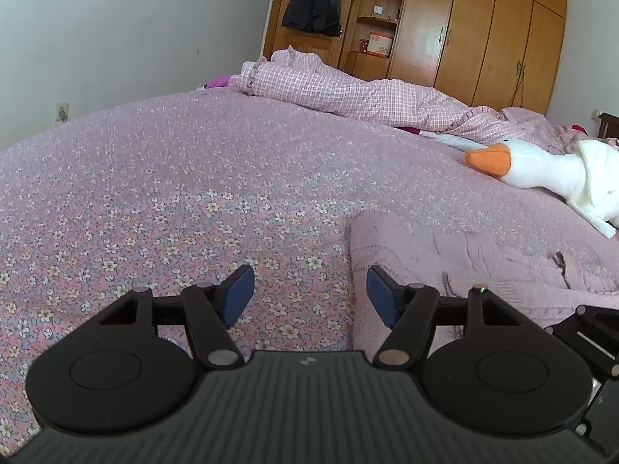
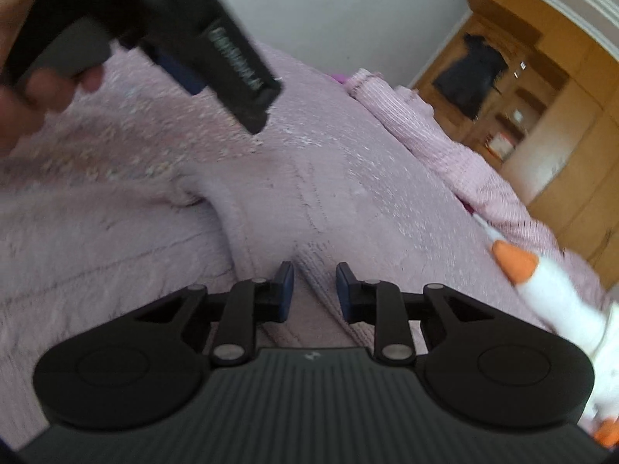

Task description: Fold small clothes

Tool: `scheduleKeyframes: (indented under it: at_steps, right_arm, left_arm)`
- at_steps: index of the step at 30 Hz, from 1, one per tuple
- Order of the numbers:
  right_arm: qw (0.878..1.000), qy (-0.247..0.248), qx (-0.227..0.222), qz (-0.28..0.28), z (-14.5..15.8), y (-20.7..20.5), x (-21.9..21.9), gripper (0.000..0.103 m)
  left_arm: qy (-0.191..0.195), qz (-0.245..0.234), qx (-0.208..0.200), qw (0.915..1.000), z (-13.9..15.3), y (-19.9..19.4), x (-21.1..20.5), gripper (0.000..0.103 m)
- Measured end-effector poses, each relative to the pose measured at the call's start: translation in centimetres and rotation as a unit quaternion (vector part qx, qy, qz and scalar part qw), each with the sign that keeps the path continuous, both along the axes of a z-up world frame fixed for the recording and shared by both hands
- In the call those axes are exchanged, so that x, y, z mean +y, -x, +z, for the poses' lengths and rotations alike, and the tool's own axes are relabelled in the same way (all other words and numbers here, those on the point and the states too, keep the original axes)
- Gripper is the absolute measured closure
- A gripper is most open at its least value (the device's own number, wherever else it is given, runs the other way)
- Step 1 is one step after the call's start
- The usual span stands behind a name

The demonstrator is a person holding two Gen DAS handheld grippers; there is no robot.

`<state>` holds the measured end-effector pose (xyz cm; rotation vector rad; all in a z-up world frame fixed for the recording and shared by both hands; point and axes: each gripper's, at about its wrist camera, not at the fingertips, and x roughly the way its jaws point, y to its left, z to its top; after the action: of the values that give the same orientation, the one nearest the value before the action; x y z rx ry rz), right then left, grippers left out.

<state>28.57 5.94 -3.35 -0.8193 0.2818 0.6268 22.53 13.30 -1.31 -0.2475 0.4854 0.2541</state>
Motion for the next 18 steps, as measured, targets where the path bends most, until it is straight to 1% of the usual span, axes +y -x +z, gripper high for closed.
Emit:
scheduleKeyframes:
  at_steps: [3,6,8,12,15,18]
  right_arm:
    - [1.0,0.011,-0.009,0.006,-0.2,-0.2,0.2,0.077]
    - [1.0,-0.002,-0.008,-0.011,0.1,-1.0,0.3,0.078]
    - [1.0,-0.012,-0.007,-0.011,0.3,-1.1,0.1,0.088]
    - [0.999,-0.02,-0.032,0.0,0.6,0.2,-0.1,0.089]
    - [0.999,-0.016,-0.025,0.01,0.7,0.7,-0.3,0.09]
    - [1.0,0.0,-0.01,0.018,0.3,1.0,-0.3,0.09]
  left_arm:
    - [0.002,0.001,0.001,1.0,0.0,0.0,0.0,0.032]
    - [0.004,0.003,0.003,1.0,-0.1,0.0,0.2,0.032]
    - [0.006,0.004,0.004,1.0,-0.1,0.0,0.2,0.032]
    - [0.009,0.004,0.004,0.9999,-0.1,-0.1,0.4,0.032]
    - [0.009,0.003,0.002,0.9999,0.0,-0.1,0.3,0.032]
    - [0.004,0.001,0.002,1.0,0.0,-0.1,0.0,0.032]
